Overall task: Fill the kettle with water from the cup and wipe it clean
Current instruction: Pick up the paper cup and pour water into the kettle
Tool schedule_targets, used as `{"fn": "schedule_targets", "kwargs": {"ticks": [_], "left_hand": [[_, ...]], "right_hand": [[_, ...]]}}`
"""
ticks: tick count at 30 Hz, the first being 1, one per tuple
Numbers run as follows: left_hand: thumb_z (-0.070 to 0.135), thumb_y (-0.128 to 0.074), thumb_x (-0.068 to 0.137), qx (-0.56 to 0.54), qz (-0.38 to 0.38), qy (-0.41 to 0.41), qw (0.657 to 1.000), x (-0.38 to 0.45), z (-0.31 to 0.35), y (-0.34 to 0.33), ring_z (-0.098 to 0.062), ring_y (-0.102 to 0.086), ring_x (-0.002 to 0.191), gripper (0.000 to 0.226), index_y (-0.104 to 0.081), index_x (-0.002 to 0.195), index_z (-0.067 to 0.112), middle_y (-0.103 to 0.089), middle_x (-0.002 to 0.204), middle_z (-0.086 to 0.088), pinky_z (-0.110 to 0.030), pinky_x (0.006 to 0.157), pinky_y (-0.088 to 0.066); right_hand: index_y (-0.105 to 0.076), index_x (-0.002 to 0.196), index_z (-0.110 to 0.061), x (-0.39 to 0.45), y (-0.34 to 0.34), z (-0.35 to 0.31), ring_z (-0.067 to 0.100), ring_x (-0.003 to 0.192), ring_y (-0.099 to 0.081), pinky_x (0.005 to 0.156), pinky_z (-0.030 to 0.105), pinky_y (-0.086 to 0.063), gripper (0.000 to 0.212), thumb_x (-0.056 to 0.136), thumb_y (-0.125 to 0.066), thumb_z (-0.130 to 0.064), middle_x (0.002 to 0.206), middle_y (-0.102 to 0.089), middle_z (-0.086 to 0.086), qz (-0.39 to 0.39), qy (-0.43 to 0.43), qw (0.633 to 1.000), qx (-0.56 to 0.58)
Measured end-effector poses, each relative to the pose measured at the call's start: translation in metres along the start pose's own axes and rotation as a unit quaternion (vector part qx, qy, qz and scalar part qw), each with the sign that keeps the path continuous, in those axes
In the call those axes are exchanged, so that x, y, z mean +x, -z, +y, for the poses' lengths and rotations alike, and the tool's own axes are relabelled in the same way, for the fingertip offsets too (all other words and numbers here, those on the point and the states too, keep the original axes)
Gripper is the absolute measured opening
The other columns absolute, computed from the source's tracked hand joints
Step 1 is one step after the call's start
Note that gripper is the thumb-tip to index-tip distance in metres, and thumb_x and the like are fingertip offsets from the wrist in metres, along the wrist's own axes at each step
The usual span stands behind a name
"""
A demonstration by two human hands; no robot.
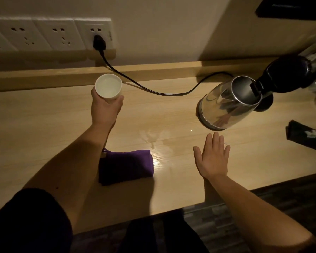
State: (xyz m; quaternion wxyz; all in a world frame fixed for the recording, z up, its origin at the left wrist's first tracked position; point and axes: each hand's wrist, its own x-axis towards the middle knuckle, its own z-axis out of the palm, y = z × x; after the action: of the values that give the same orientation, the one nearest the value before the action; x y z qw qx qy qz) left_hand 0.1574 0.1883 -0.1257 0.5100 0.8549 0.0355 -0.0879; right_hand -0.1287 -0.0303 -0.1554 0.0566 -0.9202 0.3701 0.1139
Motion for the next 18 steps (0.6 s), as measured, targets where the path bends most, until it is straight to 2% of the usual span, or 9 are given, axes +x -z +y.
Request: {"fn": "schedule_targets", "kwargs": {"ticks": [5,11,18], "left_hand": [[0.033,-0.076,0.080,-0.005,0.003,-0.001,1.000,-0.006,0.006,0.006,-0.009,-0.039,0.117,0.083,-0.024,0.144,0.023,-0.042,0.137,-0.003,-0.021,0.093,-0.035],[0.032,-0.075,0.081,0.001,0.007,-0.003,1.000,-0.020,0.014,0.016,-0.007,-0.037,0.114,0.081,-0.025,0.144,0.022,-0.042,0.137,-0.003,-0.018,0.088,-0.035],[0.030,-0.078,0.080,0.005,-0.045,-0.040,0.998,-0.043,0.038,0.009,-0.006,-0.037,0.115,0.082,-0.026,0.143,0.023,-0.042,0.133,0.003,-0.012,0.082,-0.036]], "right_hand": [[-0.012,0.156,-0.010,0.000,0.001,-0.001,0.032,0.152,0.003,0.120,0.054,0.000,0.082,0.094,-0.006,-0.064,0.165,-0.005,0.014,-0.002,0.002,1.000,0.004],[-0.013,0.156,-0.011,0.000,-0.002,0.001,0.031,0.152,0.003,0.120,0.054,-0.001,0.082,0.094,-0.006,-0.064,0.166,-0.005,0.013,0.001,0.002,1.000,0.010],[-0.011,0.156,-0.012,0.001,-0.001,0.001,0.031,0.152,0.004,0.120,0.054,0.000,0.082,0.094,-0.005,-0.065,0.166,-0.004,0.013,-0.005,0.001,1.000,0.010]]}}
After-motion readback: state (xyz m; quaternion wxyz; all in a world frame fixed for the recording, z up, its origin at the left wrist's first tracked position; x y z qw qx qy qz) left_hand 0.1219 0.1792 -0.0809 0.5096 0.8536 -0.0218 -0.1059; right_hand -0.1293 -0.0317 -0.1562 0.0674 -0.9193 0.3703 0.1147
